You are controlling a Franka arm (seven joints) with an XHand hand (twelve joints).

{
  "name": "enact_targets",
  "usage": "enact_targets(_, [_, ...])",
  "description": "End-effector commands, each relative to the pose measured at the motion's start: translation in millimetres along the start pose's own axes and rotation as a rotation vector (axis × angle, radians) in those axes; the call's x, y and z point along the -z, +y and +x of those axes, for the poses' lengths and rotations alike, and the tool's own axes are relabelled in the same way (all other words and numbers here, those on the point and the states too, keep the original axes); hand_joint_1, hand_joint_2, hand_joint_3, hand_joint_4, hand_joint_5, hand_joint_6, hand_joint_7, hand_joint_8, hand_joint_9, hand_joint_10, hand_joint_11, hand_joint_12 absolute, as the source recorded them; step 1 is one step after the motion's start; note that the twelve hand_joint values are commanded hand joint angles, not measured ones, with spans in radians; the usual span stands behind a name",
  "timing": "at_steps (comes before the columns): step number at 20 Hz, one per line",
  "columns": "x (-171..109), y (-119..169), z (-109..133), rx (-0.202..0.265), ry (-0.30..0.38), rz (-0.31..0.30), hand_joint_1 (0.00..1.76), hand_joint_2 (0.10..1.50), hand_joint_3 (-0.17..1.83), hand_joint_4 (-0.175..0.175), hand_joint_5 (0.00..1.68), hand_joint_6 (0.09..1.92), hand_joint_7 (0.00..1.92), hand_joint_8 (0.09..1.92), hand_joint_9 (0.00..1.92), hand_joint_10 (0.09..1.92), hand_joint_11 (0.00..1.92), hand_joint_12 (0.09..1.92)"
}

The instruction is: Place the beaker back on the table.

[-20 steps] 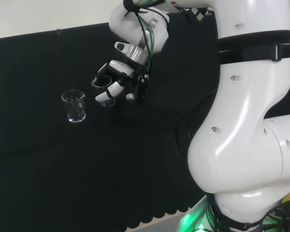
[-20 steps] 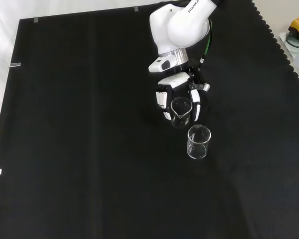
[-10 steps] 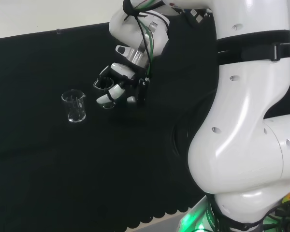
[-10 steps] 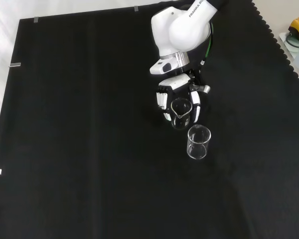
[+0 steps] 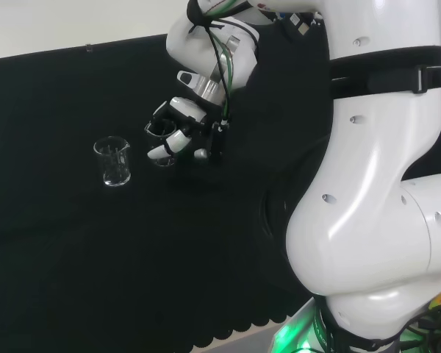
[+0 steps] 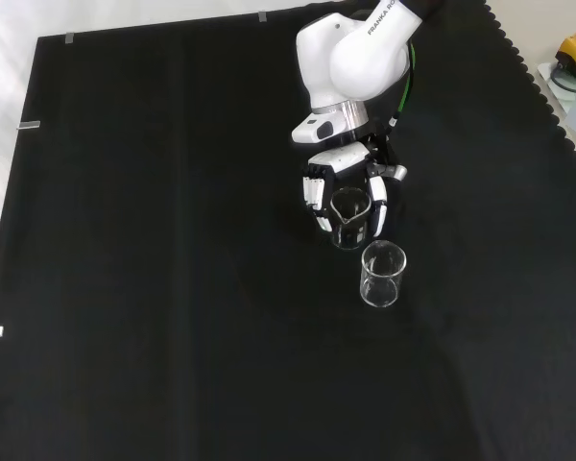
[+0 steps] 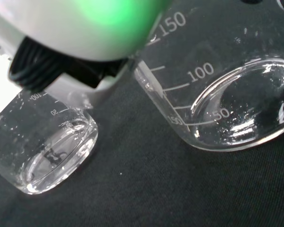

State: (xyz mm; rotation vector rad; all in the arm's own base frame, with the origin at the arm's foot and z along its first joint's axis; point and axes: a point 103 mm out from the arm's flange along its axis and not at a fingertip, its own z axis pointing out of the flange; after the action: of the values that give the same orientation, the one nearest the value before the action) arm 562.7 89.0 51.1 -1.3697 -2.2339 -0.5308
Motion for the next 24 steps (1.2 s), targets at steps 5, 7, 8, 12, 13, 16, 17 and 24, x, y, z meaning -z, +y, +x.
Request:
enact_targets(5, [1.2,-1.1,2.0,0.03,-0.004,0.025,1.37,0.47,0.87,-0.057,0.92,0.91,1.34,0.55,1.42,0.09,1.03,0.91])
enact_targets(7, [1.9,-1.3,2.1,0.031,-0.009,0.033,1.29,0.36,1.01,-0.048,0.84,0.93,1.22,0.63,1.38,0.09,0.94,0.98])
enact_targets(8, [2.4,-1.5,1.9,0.031,-0.011,0.037,1.27,0.33,1.05,-0.049,0.8,0.94,1.16,0.66,1.36,0.09,0.9,1.01])
enact_targets(12, [2.3,-1.9,2.0,0.031,-0.018,0.046,1.24,0.29,1.09,-0.057,0.69,0.94,1.05,0.73,1.29,0.09,0.8,1.08])
enact_targets(13, [2.2,-2.1,2.3,0.032,-0.022,0.046,1.23,0.29,1.09,-0.059,0.67,0.94,1.03,0.74,1.28,0.09,0.78,1.09])
enact_targets(16, [2.5,-2.8,2.6,0.035,-0.029,0.046,1.23,0.29,1.09,-0.061,0.64,0.94,0.99,0.75,1.25,0.09,0.74,1.11])
enact_targets(17, [2.4,-2.9,2.7,0.035,-0.033,0.046,1.22,0.29,1.09,-0.061,0.63,0.94,0.98,0.75,1.24,0.09,0.73,1.11])
enact_targets(24, [1.3,-2.9,3.2,0.033,-0.058,0.062,1.21,0.29,1.09,-0.064,0.57,0.91,0.9,0.78,1.18,0.09,0.67,1.15])
